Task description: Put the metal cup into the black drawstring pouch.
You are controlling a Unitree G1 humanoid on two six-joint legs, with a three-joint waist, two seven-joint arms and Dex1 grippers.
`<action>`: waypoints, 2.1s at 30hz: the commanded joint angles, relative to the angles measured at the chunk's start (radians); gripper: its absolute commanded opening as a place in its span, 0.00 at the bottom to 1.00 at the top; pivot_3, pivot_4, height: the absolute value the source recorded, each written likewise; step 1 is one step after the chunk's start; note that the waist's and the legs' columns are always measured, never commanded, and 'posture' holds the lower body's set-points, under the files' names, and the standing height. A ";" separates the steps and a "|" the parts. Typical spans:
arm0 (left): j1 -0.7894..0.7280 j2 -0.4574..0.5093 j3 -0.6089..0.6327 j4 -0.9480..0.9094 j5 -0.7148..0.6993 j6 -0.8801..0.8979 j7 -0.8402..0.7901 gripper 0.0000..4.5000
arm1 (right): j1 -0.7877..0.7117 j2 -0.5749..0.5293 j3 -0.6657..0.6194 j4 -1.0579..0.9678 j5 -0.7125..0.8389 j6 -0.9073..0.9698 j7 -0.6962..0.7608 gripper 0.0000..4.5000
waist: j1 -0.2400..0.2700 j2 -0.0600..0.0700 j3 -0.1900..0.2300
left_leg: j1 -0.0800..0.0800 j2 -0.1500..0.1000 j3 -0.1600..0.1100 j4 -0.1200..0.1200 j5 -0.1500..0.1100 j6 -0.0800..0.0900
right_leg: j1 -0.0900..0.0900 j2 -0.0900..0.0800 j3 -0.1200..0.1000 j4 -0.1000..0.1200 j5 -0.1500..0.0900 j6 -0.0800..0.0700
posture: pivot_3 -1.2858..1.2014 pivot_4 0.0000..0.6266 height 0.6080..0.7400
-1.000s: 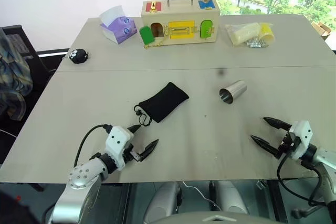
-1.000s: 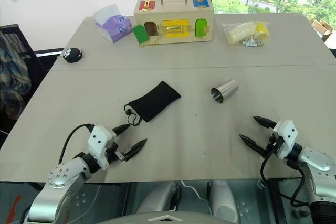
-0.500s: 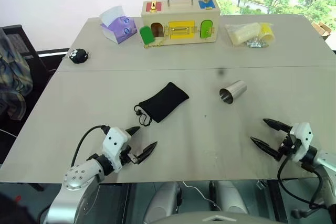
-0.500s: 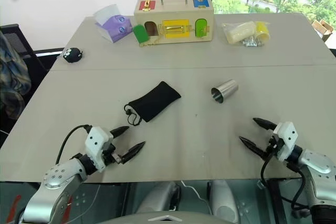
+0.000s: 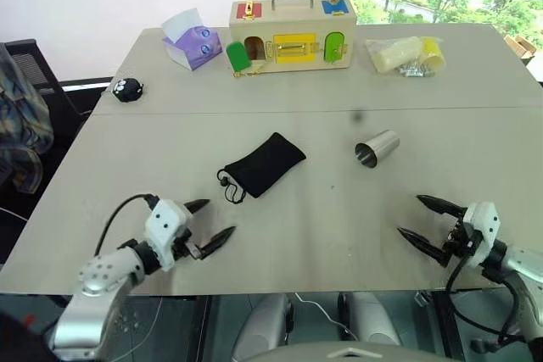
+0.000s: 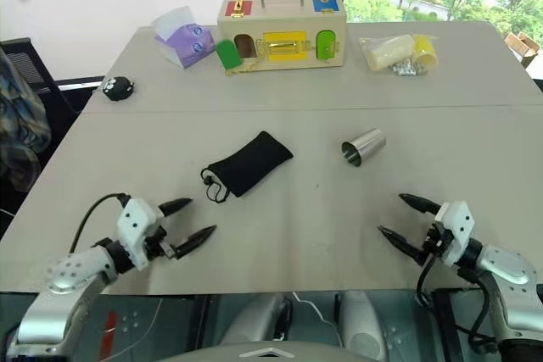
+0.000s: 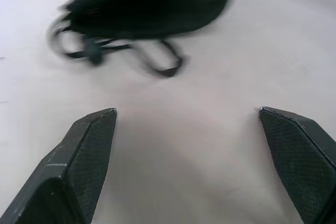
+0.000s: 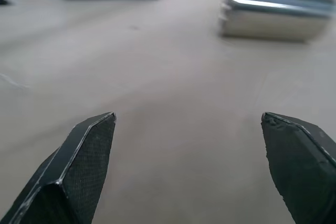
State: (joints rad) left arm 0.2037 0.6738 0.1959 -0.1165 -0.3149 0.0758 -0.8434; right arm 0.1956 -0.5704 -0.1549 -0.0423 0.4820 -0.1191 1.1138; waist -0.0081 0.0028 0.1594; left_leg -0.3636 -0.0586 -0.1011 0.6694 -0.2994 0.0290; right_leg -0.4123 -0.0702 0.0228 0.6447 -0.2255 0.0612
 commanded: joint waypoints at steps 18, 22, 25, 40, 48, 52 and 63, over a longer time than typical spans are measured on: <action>-0.672 0.119 -0.229 0.650 0.190 -0.333 -0.382 1.00 | 0.053 0.005 0.104 -0.350 0.057 0.151 -0.058 1.00 | -0.005 -0.005 0.000 | -0.002 -0.001 -0.002 0.000 0.002 -0.004 | -0.001 0.001 -0.003 0.000 0.000 0.000 | 0.52 0.24 0.77; -0.772 0.075 -0.245 0.736 0.189 -0.346 -0.403 1.00 | 0.066 0.015 0.106 -0.361 0.046 0.144 -0.079 1.00 | -0.001 -0.005 0.001 | -0.002 -0.002 -0.003 0.001 0.002 -0.004 | -0.001 0.002 -0.004 0.000 0.000 0.001 | 0.52 0.24 0.77; -0.819 0.059 -0.250 0.795 0.200 -0.371 -0.419 1.00 | 0.076 0.022 0.108 -0.368 0.040 0.139 -0.093 1.00 | -0.002 -0.006 0.001 | -0.003 -0.002 -0.004 0.002 0.002 -0.004 | -0.001 0.004 -0.004 0.000 0.000 0.001 | 0.52 0.24 0.77; -0.911 0.172 -0.304 0.867 0.238 -0.362 -0.646 1.00 | 0.078 0.028 0.110 -0.361 0.033 0.126 -0.111 1.00 | -0.002 -0.007 0.002 | -0.003 -0.002 -0.004 0.002 0.001 -0.002 | -0.001 0.006 -0.004 0.002 0.000 0.001 | 0.52 0.24 0.77; -0.960 0.078 -0.251 0.886 0.161 -0.309 -0.622 1.00 | 0.087 0.030 0.111 -0.364 0.029 0.125 -0.121 1.00 | -0.005 -0.008 0.002 | -0.005 -0.002 -0.006 0.006 0.002 -0.004 | -0.001 0.006 -0.006 0.004 0.000 0.001 | 0.52 0.24 0.77; -0.949 0.060 -0.274 0.927 0.216 -0.401 -0.591 1.00 | 0.091 0.033 0.111 -0.368 0.027 0.123 -0.131 1.00 | -0.010 -0.009 0.003 | -0.004 -0.002 -0.006 0.006 0.002 -0.004 | -0.002 0.006 -0.005 0.006 0.000 0.001 | 0.52 0.24 0.77; -1.004 -0.004 -0.261 1.009 0.227 -0.483 -0.547 0.94 | 0.083 0.038 0.111 -0.366 0.020 0.119 -0.148 1.00 | -0.002 -0.010 0.003 | -0.005 -0.003 -0.006 0.014 0.000 0.000 | -0.001 0.006 -0.005 0.013 0.000 0.001 | 0.52 0.24 0.77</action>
State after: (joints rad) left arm -0.7828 0.6698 -0.0876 0.8967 -0.0707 -0.3902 -1.3936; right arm 0.2821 -0.5358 -0.0371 -0.3759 0.4963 0.0175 0.9715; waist -0.0106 -0.0076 0.1629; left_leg -0.3683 -0.0616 -0.1070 0.6842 -0.2991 0.0287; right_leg -0.4136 -0.0646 0.0176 0.6578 -0.2258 0.0624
